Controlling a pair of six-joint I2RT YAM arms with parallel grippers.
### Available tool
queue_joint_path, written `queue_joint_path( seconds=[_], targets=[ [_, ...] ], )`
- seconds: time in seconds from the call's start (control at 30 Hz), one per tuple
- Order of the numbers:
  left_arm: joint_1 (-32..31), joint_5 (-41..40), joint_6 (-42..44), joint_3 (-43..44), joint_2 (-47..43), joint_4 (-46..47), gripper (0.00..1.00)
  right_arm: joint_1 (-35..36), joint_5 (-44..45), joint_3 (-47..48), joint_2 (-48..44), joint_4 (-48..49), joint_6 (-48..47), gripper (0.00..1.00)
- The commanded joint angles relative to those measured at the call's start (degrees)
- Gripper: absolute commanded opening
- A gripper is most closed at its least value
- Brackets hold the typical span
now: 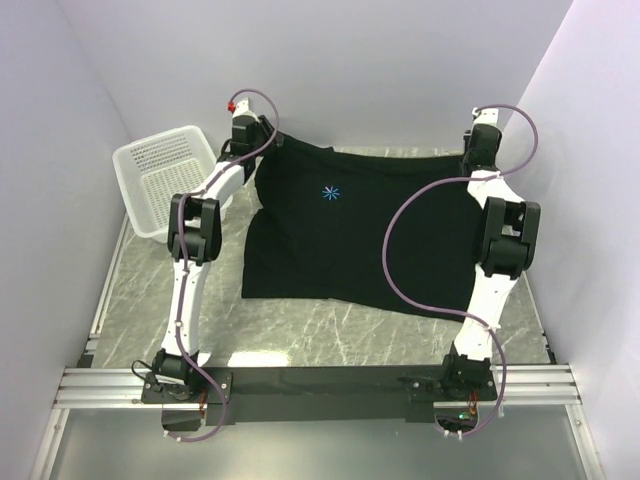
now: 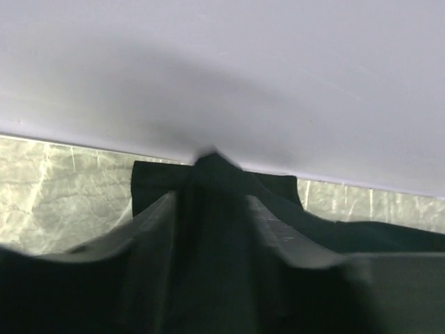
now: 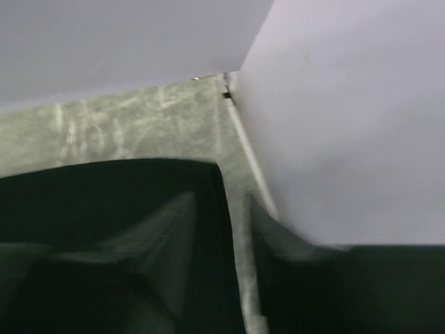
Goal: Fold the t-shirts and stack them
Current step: Flatten out the T-shirt at the center of the board.
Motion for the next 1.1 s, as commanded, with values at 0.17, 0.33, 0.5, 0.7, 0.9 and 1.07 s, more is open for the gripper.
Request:
queue_joint_path(
  seconds=[0.17, 0.33, 0.5, 0.7, 0.9, 1.07],
  targets=[
    [-0.27, 6.35, 1.4, 3.18, -5.47, 0.02, 0.67, -0.1, -4.92, -2.94, -10.48, 2.88, -0.83, 0.66],
    [-1.49, 8.55, 6.14, -8.41, -18.82, -1.72, 0.73, -1.59, -26.67, -11.99, -22.18, -14.36, -12.57, 0.7],
    [-2.99, 10.4, 12.56, -28.58, -39.52, -5.77, 0.73, -5.28, -50.08, -24.36, -37.3, -34.18, -34.16, 0.7],
    [-2.99, 11.02, 11.43, -57.76, -65.19, -14.19, 0.74, -12.05, -55.21, -39.92, -51.28, -59.94, -61.94, 0.7],
    [-2.91, 8.82, 4.4, -79.49, -79.29, -16.06, 0.75, -17.07, -48.01, -51.53, -59.81, -67.87, -74.82, 0.7],
    [-2.38, 7.33, -0.61, -87.09, -78.44, -12.81, 0.74, -17.16, -42.12, -56.38, -60.96, -65.24, -77.03, 0.69]
  ],
)
